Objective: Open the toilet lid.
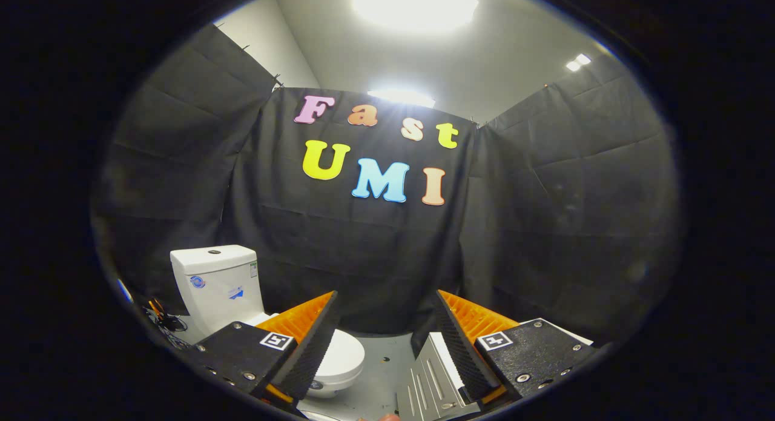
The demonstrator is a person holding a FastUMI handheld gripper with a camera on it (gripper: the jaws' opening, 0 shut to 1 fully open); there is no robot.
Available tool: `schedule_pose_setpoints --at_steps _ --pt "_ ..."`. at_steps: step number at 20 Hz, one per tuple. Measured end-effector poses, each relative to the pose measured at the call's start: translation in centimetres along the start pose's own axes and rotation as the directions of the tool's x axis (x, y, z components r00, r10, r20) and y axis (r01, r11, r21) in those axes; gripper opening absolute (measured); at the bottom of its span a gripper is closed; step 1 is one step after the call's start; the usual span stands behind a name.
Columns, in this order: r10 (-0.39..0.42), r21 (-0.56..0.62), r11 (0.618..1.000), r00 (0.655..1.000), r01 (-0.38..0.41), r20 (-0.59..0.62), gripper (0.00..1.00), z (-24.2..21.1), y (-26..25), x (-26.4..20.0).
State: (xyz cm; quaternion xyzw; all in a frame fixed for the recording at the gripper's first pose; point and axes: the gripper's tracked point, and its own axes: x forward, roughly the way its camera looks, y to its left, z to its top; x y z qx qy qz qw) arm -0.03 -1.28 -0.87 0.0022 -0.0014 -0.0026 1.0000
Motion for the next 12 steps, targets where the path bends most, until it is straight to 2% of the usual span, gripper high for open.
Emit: schedule_pose_setpoints --at_steps 12 --pt "0.035 -0.013 0.999 0.999 -0.035 -0.02 0.94 -1.9 2.0 1.2"
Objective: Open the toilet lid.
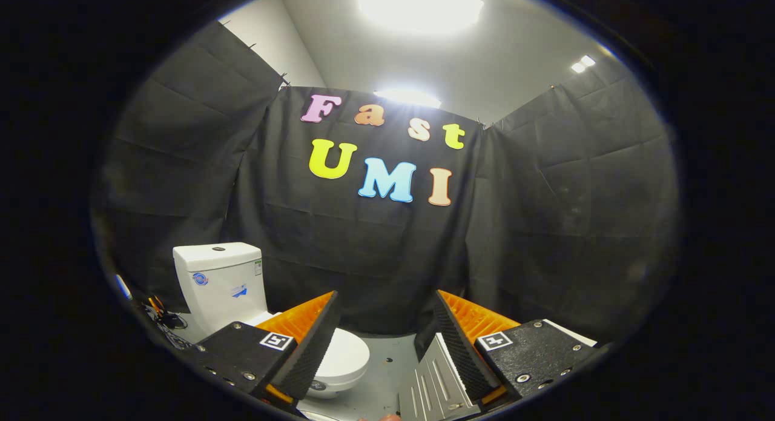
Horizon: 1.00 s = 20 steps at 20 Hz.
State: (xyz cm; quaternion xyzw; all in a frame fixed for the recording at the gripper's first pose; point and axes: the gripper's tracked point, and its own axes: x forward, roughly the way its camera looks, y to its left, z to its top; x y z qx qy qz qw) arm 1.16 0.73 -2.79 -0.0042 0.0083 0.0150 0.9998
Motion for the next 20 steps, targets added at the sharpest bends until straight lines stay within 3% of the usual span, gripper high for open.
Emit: schedule_pose_setpoints --at_steps 8,15,20 --pt "0.054 0.017 0.998 0.998 -0.053 -0.024 0.94 -3.5 5.3 2.9" --pt "0.17 0.071 0.984 0.981 -0.164 -0.09 0.95 -7.6 13.8 5.3" --pt "0.203 0.105 0.976 0.971 -0.191 -0.123 0.95 -10.4 15.7 6.4"
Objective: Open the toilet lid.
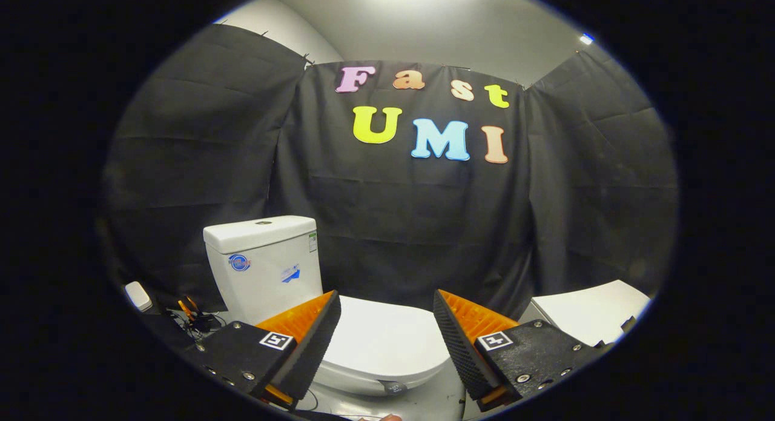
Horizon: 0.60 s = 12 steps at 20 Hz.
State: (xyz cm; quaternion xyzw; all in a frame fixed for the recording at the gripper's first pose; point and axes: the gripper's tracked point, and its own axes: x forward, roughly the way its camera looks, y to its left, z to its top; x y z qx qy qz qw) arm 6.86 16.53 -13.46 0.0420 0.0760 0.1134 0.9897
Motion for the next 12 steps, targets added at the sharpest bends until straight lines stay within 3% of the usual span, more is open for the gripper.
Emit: schedule_pose_setpoints --at_steps 12 --pt "0.022 0.2 0.98 0.984 0.015 -0.179 0.95 -11.5 -1.4 2.5"
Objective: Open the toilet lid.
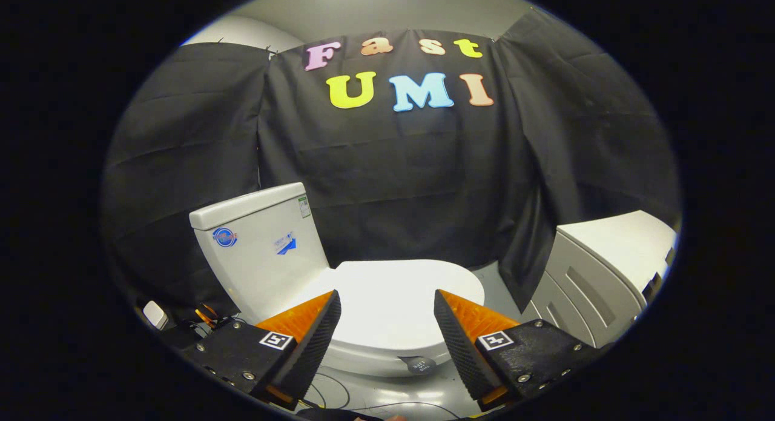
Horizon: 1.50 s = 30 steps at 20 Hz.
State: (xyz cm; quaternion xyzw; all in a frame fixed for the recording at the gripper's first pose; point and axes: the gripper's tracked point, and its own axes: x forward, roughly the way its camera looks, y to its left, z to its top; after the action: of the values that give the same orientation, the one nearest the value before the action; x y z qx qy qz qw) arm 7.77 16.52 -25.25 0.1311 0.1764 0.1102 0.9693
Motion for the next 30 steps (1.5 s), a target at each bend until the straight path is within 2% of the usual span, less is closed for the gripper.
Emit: schedule_pose_setpoints --at_steps 5,8,11,14,19,26,28,30 --pt "-0.012 0.04 0.999 0.997 0.015 -0.074 0.95 -4.0 -1.1 1.3" --pt "0.002 0.116 0.993 0.993 0.011 -0.114 0.95 -6.4 -1.0 2.0" --pt "0.069 0.267 0.964 0.985 -0.025 -0.158 0.96 -9.1 -0.1 2.4" --pt "0.074 0.372 0.928 0.982 -0.003 -0.176 0.96 -10.9 -0.7 2.8" --pt "0.073 0.545 0.838 0.983 0.032 -0.17 0.95 -13.1 -2.3 3.3" --pt "0.036 0.688 0.721 0.987 0.084 -0.158 0.94 -15.9 -4.3 3.5" --pt "0.041 0.743 0.663 0.986 0.093 -0.16 0.94 -17.1 -4.7 3.6" --pt "0.038 0.807 0.583 0.989 0.092 -0.14 0.93 -17.8 -5.2 3.6"
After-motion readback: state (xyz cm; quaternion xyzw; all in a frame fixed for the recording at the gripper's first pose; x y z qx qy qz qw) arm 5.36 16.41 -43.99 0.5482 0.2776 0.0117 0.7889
